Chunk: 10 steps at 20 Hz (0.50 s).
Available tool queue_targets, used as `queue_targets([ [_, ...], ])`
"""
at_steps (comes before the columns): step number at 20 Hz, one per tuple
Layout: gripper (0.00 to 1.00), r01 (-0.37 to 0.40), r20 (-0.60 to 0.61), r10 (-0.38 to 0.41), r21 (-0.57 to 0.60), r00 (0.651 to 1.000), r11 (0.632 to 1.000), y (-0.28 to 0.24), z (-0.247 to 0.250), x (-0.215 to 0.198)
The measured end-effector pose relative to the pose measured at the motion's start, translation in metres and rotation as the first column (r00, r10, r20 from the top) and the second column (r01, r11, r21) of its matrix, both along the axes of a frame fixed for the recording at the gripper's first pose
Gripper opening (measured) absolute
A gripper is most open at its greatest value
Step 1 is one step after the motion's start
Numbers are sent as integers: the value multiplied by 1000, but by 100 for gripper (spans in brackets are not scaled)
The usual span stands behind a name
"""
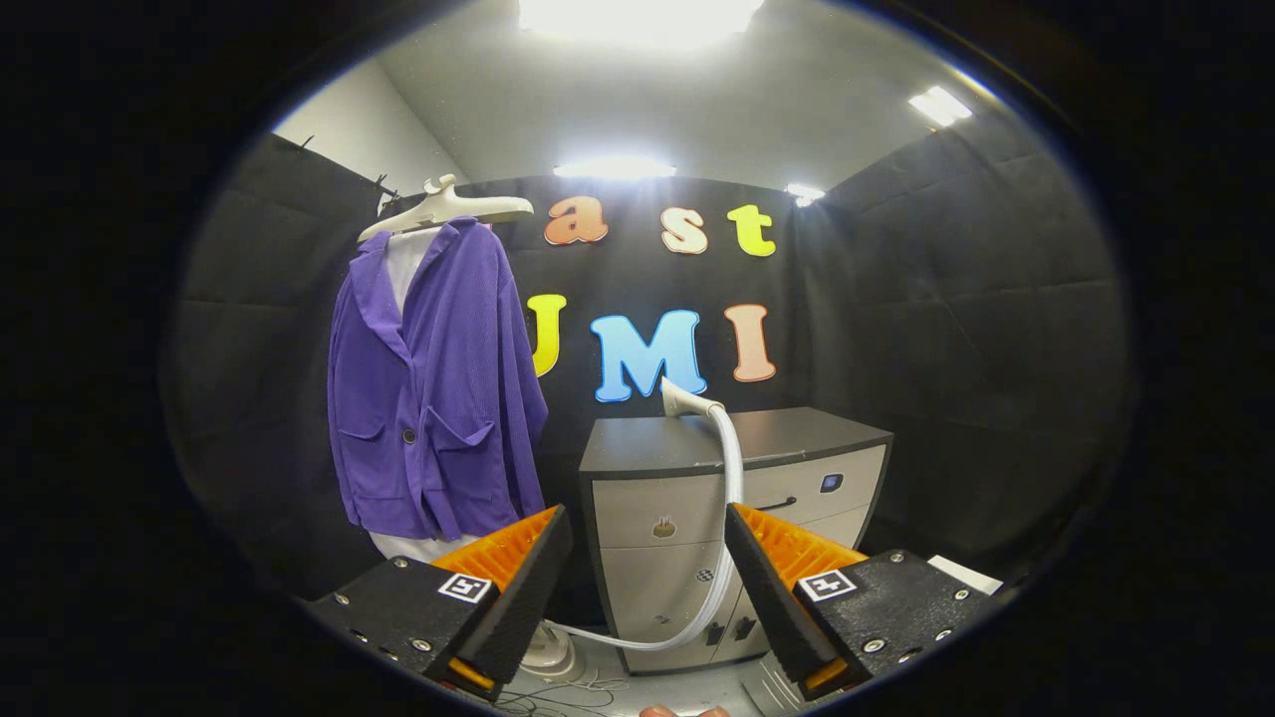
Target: Iron the clothes twice with a garment steamer, once on the left side and once on the right side.
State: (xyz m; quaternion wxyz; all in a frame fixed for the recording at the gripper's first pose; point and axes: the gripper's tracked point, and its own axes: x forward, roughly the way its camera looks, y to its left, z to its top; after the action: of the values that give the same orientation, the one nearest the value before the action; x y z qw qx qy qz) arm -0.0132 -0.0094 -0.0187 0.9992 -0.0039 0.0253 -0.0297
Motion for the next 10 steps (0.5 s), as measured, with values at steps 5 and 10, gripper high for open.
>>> queue_targets([
  [5, 95, 4, 9, -4, 5, 1000, 1000, -5, 8, 1],
  [10, 95, 48, 17, -48, -23, 999, 999, -38, 24, 9],
])
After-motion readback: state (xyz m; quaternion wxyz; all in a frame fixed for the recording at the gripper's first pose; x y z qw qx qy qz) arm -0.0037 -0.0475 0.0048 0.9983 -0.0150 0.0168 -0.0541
